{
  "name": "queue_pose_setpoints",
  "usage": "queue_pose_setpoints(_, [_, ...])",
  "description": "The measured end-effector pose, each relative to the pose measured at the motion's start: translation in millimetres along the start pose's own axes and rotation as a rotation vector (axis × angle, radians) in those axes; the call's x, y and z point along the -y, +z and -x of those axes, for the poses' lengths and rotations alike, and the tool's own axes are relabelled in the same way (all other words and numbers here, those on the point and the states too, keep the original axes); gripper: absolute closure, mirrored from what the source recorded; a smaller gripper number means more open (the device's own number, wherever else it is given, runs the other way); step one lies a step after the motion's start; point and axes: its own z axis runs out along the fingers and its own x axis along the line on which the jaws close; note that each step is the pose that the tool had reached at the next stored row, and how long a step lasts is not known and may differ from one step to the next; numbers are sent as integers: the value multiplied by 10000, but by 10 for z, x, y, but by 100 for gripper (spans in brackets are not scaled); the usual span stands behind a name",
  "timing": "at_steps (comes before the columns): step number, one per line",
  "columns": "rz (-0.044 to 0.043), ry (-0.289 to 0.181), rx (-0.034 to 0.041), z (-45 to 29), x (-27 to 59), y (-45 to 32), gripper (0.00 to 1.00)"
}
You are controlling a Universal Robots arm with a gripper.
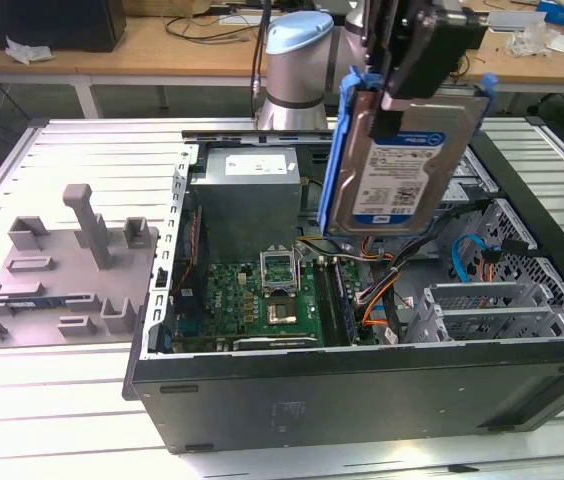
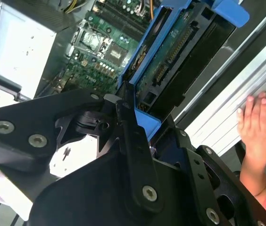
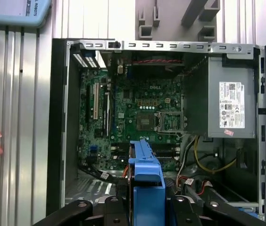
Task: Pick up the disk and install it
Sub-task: 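Pick up the disk, then insert the disk into the insertion slot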
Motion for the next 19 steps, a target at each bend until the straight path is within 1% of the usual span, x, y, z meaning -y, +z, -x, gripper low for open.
queue_pose_setpoints(2, [2,0,0,-3,15,-1,63])
queue_pose_setpoints(14, [-3,0,2,-4,19,-1,63])
queue_pose_setpoints(16, [-19,0,8,-4,19,-1,63])
queue_pose_setpoints(19, [-82,0,18,-5,19,-1,63])
